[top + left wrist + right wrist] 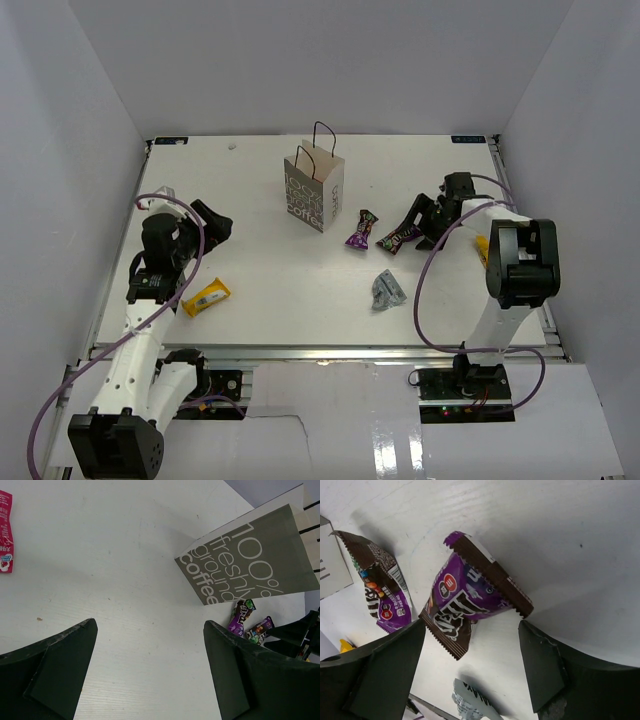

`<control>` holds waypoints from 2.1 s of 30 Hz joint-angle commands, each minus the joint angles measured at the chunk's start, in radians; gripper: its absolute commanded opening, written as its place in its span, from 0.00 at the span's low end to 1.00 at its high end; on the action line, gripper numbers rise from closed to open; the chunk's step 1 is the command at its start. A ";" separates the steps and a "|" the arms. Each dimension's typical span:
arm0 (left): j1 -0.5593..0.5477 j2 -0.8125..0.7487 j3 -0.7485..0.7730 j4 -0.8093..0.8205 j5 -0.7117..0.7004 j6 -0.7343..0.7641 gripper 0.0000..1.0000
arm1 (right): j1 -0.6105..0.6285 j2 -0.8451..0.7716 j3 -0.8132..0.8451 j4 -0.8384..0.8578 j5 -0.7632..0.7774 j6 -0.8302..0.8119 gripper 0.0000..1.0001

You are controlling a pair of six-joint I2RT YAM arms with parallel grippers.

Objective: Place the snacks into the paper bag

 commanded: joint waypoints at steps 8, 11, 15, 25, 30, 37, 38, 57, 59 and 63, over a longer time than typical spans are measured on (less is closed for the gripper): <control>-0.001 -0.010 -0.014 0.008 -0.014 -0.007 0.98 | 0.022 0.096 0.072 0.071 0.126 0.036 0.65; 0.000 -0.009 -0.017 0.010 -0.009 -0.011 0.98 | 0.022 0.098 0.074 0.083 0.161 0.018 0.52; -0.001 -0.015 -0.017 0.013 -0.006 -0.014 0.98 | 0.020 0.090 0.058 0.112 0.187 -0.031 0.40; -0.001 -0.030 -0.026 0.028 0.036 -0.016 0.98 | 0.017 -0.026 0.071 0.239 -0.129 -0.440 0.14; -0.001 -0.030 -0.038 0.039 0.066 -0.024 0.98 | 0.019 -0.120 0.100 0.259 -0.488 -0.719 0.16; -0.001 -0.033 -0.046 0.048 0.075 -0.027 0.98 | 0.095 -0.206 0.259 0.204 -0.572 -0.894 0.16; -0.001 -0.035 -0.046 0.048 0.078 -0.028 0.98 | 0.109 -0.214 0.276 0.201 -0.572 -0.908 0.15; -0.001 -0.108 -0.113 0.051 0.114 -0.117 0.98 | 0.483 -0.051 0.609 0.577 0.017 -0.775 0.09; -0.001 -0.115 -0.118 0.053 0.111 -0.123 0.98 | 0.499 -0.021 0.623 0.586 0.040 -0.775 0.09; -0.001 -0.113 -0.115 0.042 0.099 -0.149 0.98 | 0.530 -0.004 0.601 0.618 0.078 -0.764 0.14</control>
